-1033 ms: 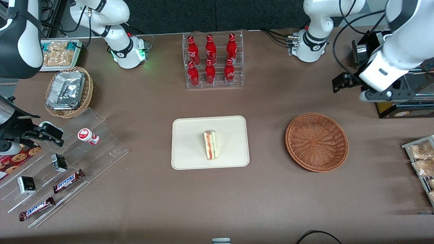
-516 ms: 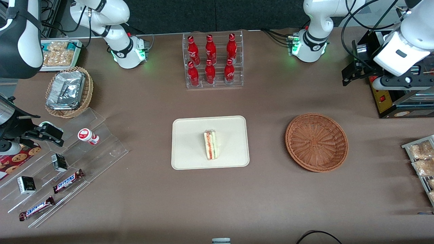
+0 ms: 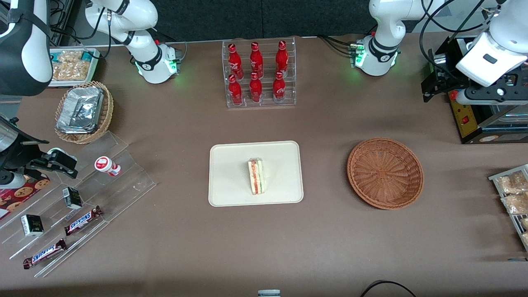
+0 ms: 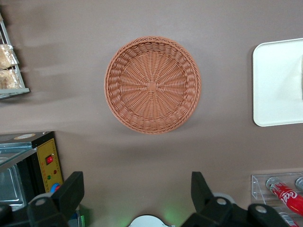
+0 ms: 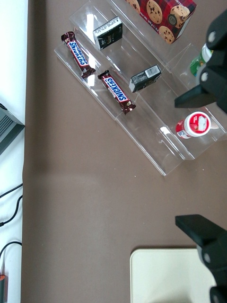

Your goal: Place sandwich from basket to tray

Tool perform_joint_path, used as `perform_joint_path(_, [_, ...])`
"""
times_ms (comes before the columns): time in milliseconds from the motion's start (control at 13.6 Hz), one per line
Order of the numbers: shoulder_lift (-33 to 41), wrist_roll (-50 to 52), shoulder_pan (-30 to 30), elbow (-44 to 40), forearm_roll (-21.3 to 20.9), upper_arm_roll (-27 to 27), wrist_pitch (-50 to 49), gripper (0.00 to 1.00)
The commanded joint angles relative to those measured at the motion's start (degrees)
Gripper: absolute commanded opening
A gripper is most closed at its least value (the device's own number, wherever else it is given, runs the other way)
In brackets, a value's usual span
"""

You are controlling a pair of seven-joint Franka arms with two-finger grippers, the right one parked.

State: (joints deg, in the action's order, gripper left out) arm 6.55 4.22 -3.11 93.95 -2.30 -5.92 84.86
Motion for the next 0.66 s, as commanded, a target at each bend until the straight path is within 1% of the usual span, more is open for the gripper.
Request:
perform_joint_path(0, [1.1, -5.5, -3.2, 0.4, -0.7, 5.6, 0.2, 1.00])
perform_joint_path(148, [1.0, -5.6, -3.1, 0.4, -0.6, 6.0, 0.1, 1.00])
perform_joint_path(443, [0.5, -5.5, -1.7, 0.1, -0.1, 5.1, 0.4, 1.00])
perform_joint_path(590, [0.6, -5.4, 3.3, 0.1, -0.1, -1.3, 0.7, 1.00])
